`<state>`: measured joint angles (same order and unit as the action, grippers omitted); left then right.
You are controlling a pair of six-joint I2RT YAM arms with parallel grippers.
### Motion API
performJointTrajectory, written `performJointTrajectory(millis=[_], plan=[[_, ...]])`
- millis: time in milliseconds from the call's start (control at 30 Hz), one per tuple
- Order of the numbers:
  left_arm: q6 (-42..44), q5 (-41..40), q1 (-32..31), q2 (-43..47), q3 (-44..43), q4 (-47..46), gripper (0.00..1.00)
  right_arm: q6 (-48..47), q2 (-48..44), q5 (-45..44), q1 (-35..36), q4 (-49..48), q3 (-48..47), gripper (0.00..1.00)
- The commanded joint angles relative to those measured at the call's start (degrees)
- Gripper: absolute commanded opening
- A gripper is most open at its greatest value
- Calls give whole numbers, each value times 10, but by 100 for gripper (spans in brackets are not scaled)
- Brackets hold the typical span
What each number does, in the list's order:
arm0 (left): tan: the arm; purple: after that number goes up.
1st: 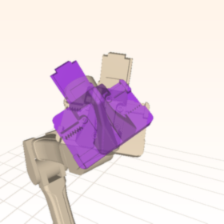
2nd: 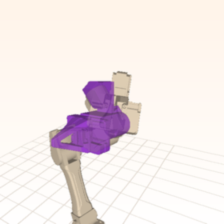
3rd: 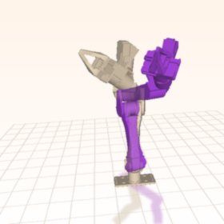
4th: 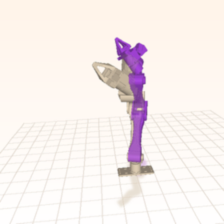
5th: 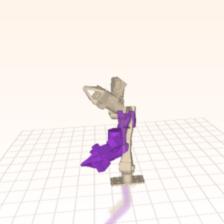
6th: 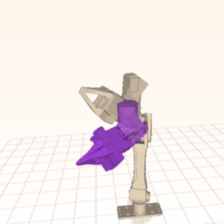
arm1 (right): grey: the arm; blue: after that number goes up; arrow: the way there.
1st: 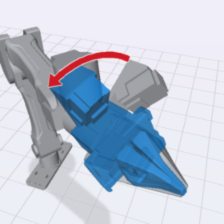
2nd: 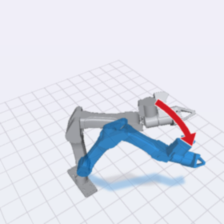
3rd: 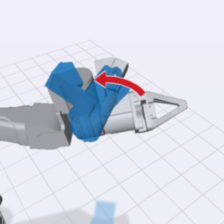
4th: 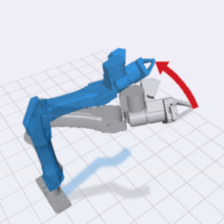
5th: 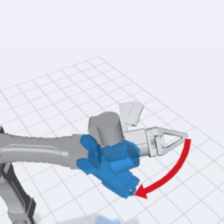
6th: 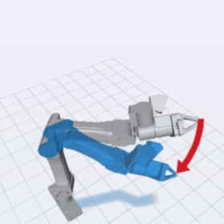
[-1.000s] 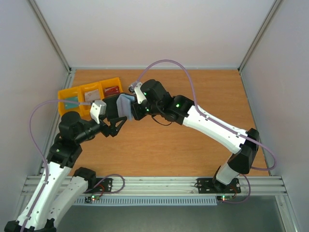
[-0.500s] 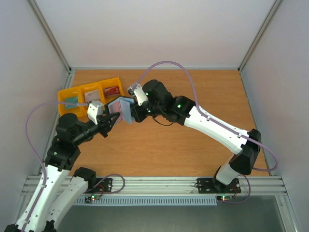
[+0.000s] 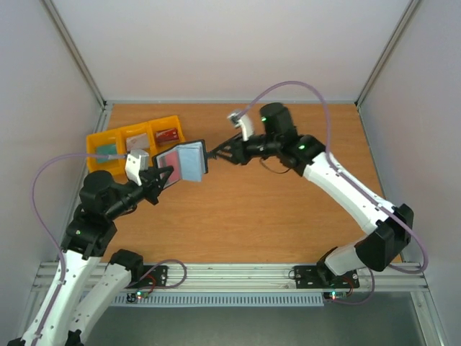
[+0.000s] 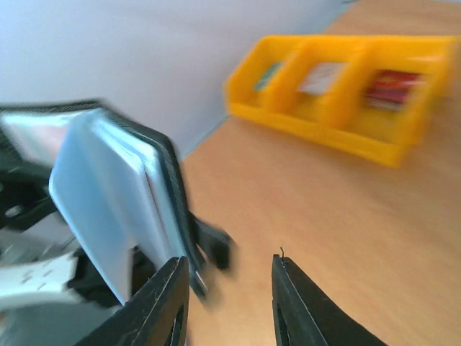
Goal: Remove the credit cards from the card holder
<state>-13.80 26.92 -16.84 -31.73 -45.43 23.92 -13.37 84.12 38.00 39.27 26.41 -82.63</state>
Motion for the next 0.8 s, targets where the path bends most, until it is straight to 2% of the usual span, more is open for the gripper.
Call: performJointTrajectory(millis=[0, 67, 167, 233, 300, 367, 500, 633, 767], plan=[[-40, -88, 4, -10, -21, 41, 0, 41, -67, -60, -109, 53, 18, 32], [-37, -92, 3, -14, -18, 47, 0, 15, -106, -128, -113, 71, 18, 30], [-39, -85, 4, -23, -9, 37, 0, -14, -145, -114, -57, 22, 22, 27], [-52, -52, 4, -20, 0, 12, 0, -36, -134, -33, 17, -21, 22, 28], [-72, 12, 4, -15, 10, -28, 0, -31, -102, 72, 54, -61, 18, 28], [-101, 93, 4, -8, 16, -80, 0, -9, -70, 131, 64, -88, 11, 25], [-146, 217, 5, -7, 21, -178, 0, 50, -46, 176, 64, -160, 29, 20], [-172, 289, 4, -12, 30, -282, 0, 42, -38, 168, 64, -141, 24, 18], [-189, 315, 4, -21, 35, -323, 0, 31, -29, 153, 71, -122, 19, 18]])
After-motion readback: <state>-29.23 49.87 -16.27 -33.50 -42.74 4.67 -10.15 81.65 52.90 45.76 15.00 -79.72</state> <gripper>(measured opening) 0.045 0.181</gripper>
